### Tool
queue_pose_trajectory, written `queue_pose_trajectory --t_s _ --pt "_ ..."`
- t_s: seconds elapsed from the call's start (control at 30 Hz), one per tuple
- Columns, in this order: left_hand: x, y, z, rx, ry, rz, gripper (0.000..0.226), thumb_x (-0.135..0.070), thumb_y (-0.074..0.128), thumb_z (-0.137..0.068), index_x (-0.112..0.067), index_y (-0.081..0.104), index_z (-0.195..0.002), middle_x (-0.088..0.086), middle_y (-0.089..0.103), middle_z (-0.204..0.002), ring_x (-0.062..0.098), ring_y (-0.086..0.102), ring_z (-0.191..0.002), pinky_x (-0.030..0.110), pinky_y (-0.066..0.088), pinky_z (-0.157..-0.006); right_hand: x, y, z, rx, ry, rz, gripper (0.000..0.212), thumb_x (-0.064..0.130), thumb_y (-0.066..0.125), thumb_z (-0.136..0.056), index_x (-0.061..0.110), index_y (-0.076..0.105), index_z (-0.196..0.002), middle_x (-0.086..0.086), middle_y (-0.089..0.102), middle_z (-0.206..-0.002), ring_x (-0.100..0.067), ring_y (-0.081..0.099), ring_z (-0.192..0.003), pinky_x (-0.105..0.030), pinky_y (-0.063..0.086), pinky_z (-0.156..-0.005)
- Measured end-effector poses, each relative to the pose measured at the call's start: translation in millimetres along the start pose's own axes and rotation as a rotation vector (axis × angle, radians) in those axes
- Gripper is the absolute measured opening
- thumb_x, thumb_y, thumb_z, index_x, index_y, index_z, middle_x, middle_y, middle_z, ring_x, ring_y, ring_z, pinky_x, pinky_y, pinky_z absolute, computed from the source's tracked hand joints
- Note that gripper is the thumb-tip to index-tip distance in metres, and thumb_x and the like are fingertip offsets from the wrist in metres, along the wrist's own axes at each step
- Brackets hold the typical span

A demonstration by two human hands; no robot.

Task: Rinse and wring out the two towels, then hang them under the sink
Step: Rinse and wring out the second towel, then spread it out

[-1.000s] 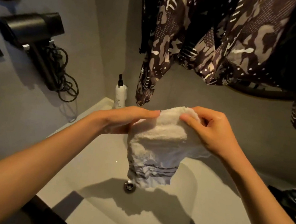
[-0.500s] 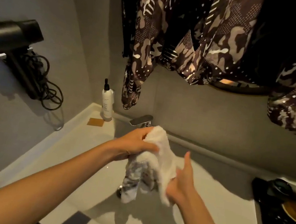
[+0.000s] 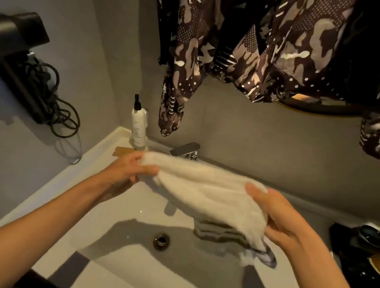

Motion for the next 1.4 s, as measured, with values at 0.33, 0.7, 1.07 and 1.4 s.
queue_pose_trajectory --t_s 0.33,0.7,1.07,1.4 --pt "175.8 75.3 42.1 -0.323 -0.613 0.895 0.082 -0.069 0.038 -0.093 0.002 0.064 -0.125 0.028 0.073 -0.112 0.041 0.066 -0.111 0.049 0.05 -0.101 -52.8 127.2 -13.9 0.27 0.252 -0.333 0.048 0.041 0.075 -0.083 0.014 0.054 -0.117 -0.011 0.056 -0.097 -0.025 0.057 -0.092 -0.037 0.043 -0.089" --pt "114.1 125.7 44.4 -0.055 -0.427 1.085 0.095 -0.082 0.052 -0.077 -0.01 0.06 -0.138 0.024 0.057 -0.142 0.043 0.05 -0.133 0.053 0.032 -0.117 -29.0 93.7 -9.8 0.266 0.084 -0.407 0.061 0.058 0.044 -0.096 0.011 0.064 -0.129 -0.018 0.061 -0.13 -0.036 0.056 -0.124 -0.049 0.037 -0.11" --pt "71.9 103.0 17.3 0.122 -0.46 0.149 0.017 -0.005 0.065 -0.091 -0.001 0.069 -0.107 0.022 0.075 -0.11 0.026 0.074 -0.092 0.04 0.058 -0.093 -16.3 22.0 -4.1 -0.043 -0.118 0.121 0.039 0.016 0.071 -0.084 0.01 0.06 -0.121 -0.02 0.075 -0.095 -0.032 0.074 -0.084 -0.038 0.06 -0.068" --pt "32.4 16.0 -7.7 -0.152 -0.189 -0.123 0.031 -0.014 0.072 -0.088 -0.012 0.061 -0.117 0.014 0.071 -0.11 0.029 0.068 -0.099 0.048 0.056 -0.084 25.5 -42.0 6.1 -0.178 -0.144 0.085 0.019 -0.007 0.054 -0.087 -0.001 0.069 -0.097 -0.017 0.074 -0.092 -0.025 0.073 -0.081 -0.034 0.059 -0.075"
Point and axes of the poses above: each hand's wrist, its own z-axis away from the middle knuckle, its own y-axis out of the palm, x = y × z, the point moved 10 cm from there along -z, towards the middle knuckle
